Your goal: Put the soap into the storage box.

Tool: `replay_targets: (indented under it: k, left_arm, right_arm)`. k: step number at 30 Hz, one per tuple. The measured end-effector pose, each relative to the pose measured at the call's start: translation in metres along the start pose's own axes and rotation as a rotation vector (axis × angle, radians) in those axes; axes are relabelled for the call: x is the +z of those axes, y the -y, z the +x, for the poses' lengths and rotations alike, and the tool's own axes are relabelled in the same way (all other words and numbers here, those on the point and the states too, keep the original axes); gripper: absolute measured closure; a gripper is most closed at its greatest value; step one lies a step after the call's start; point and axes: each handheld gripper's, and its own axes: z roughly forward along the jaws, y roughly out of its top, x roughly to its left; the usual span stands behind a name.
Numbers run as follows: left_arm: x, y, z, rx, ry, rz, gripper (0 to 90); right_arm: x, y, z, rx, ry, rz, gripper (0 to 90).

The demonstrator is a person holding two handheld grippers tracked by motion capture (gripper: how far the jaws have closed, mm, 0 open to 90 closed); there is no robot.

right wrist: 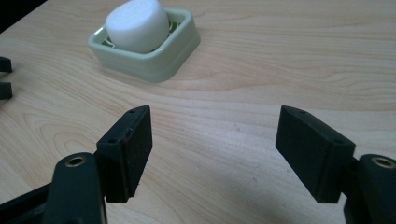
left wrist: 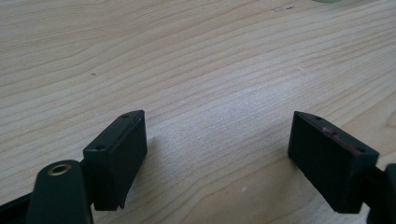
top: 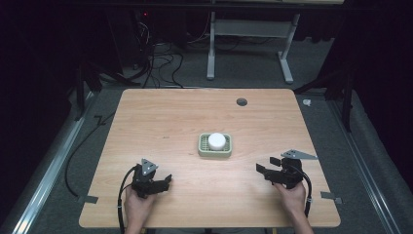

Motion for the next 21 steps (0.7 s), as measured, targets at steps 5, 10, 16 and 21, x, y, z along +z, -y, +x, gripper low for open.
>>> replay_targets:
  k: [5,10,16,21]
  left_arm:
    - [0.000,0.000,0.000,0.000,0.000,0.000,20.0]
    - [0.000,0.000,0.000,0.000,0.000,0.000,20.0]
    - [0.000,0.000,0.000,0.000,0.000,0.000,20.0]
    - [0.000,0.000,0.000,0.000,0.000,0.000,20.0]
  right_arm:
    - [0.006,0.006,0.001,-0.001,0.005,0.016,28.0]
    - [0.011,0.010,0.003,-0.014,0.019,0.034,28.0]
    - [0.018,0.016,0.005,-0.035,0.044,0.062,28.2]
    - [0.023,0.021,0.006,-0.055,0.071,0.083,28.2]
